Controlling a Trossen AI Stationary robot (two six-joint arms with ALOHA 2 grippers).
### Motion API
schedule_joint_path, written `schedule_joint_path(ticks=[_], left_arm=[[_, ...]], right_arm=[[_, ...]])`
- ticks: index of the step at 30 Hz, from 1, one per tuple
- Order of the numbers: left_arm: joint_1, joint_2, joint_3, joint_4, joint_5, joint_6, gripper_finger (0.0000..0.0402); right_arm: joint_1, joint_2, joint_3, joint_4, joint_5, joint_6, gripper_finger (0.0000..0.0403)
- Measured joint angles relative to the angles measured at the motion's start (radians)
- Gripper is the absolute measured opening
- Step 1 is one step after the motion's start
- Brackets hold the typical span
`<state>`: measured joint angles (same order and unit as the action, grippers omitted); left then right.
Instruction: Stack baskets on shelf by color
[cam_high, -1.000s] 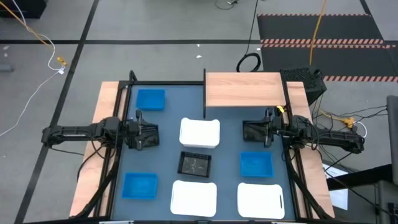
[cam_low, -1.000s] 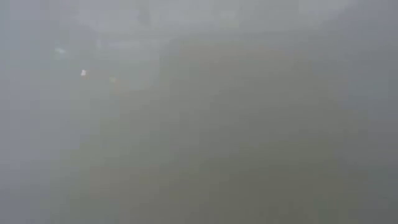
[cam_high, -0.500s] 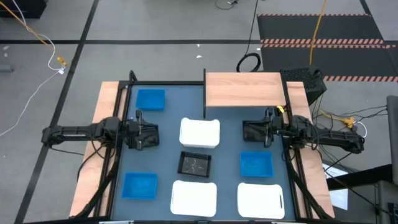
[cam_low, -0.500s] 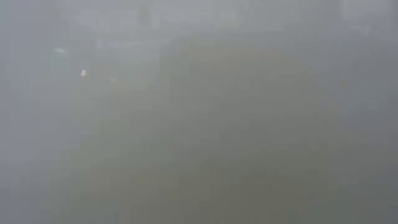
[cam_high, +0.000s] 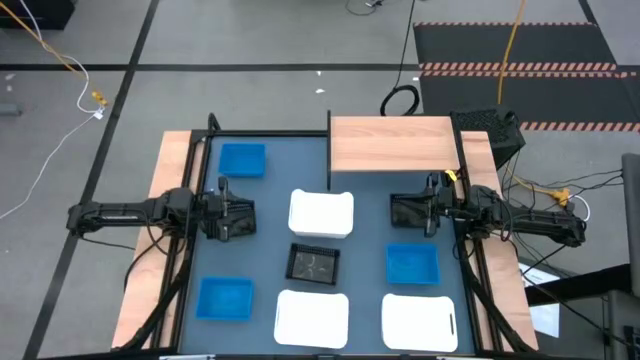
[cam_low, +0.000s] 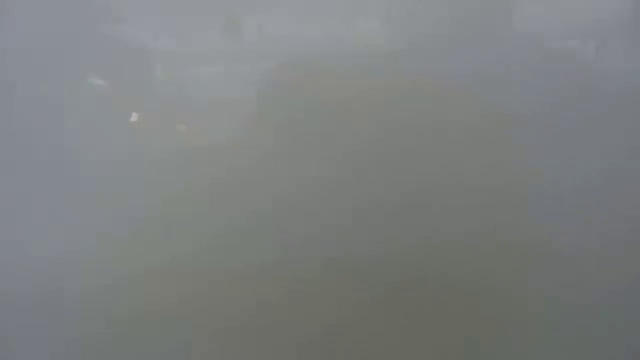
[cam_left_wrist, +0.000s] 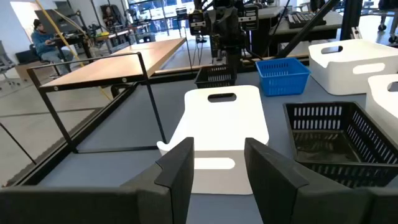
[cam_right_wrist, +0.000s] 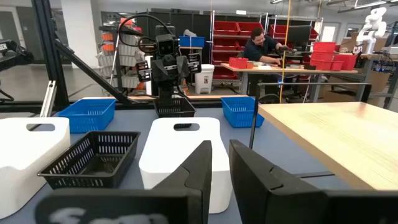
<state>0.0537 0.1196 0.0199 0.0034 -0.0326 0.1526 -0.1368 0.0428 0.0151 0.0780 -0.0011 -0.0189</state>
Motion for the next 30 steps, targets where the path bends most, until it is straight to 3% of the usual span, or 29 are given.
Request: schedule_joint_path(ticks=[10, 19, 25, 30], left_arm=[[0.000, 0.000, 0.000, 0.000, -0.001, 0.000, 0.0145], [0.000, 0.000, 0.000, 0.009, -0.103, 0.258, 0.0145], [0.000, 0.000, 0.000, 0.024, -0.141, 0.345, 0.0145], [0.000, 0.000, 0.000, 0.070, -0.153, 0.309, 0.0145]], right_arm=[[0.000, 0.000, 0.000, 0.012, 0.000, 0.007, 0.0047], [0.000, 0.000, 0.000, 0.096, 0.000, 0.343, 0.0047], [0.000, -0.001, 0.000, 0.174, 0.000, 0.321, 0.0047], [0.000, 0.000, 0.000, 0.133, 0.000, 0.297, 0.0047]])
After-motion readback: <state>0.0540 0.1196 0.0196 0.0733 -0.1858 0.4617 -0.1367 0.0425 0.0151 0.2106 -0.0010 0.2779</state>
